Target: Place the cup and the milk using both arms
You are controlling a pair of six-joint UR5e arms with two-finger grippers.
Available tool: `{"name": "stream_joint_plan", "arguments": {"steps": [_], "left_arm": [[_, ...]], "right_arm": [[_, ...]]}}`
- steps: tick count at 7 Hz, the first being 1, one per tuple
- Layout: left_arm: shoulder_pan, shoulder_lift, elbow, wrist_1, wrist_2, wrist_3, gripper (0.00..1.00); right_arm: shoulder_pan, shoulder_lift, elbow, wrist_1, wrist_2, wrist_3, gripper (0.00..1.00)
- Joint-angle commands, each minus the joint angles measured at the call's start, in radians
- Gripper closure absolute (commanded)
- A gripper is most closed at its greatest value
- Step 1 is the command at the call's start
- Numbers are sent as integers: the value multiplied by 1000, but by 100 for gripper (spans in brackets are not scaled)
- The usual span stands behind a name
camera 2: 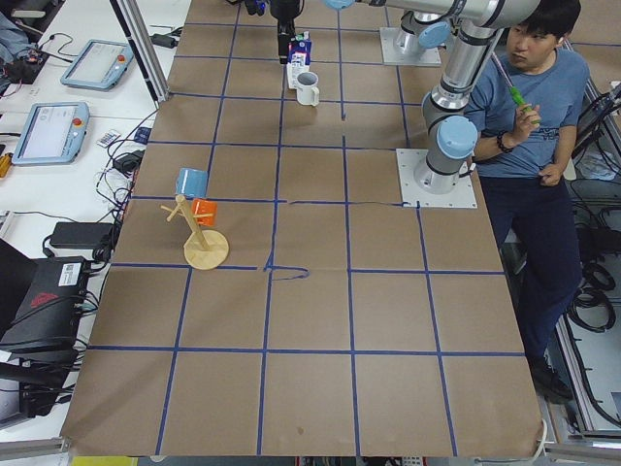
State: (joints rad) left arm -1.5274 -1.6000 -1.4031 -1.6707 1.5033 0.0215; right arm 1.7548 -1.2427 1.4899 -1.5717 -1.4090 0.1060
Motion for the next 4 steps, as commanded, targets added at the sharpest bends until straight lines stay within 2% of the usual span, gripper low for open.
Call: {"name": "stream_joint_plan", "arguments": {"steps": [1, 3, 4], "left_arm": [[0, 2, 0, -3, 0, 0, 0], [0, 6, -2, -4, 0, 0, 0], [0, 8, -4, -4, 0, 0, 0]], "right_arm": [[-20, -7, -19, 2, -5, -5, 0], [-117, -91, -54, 10, -72, -18, 0], [-162, -154, -47, 28, -76, -35, 0]]}}
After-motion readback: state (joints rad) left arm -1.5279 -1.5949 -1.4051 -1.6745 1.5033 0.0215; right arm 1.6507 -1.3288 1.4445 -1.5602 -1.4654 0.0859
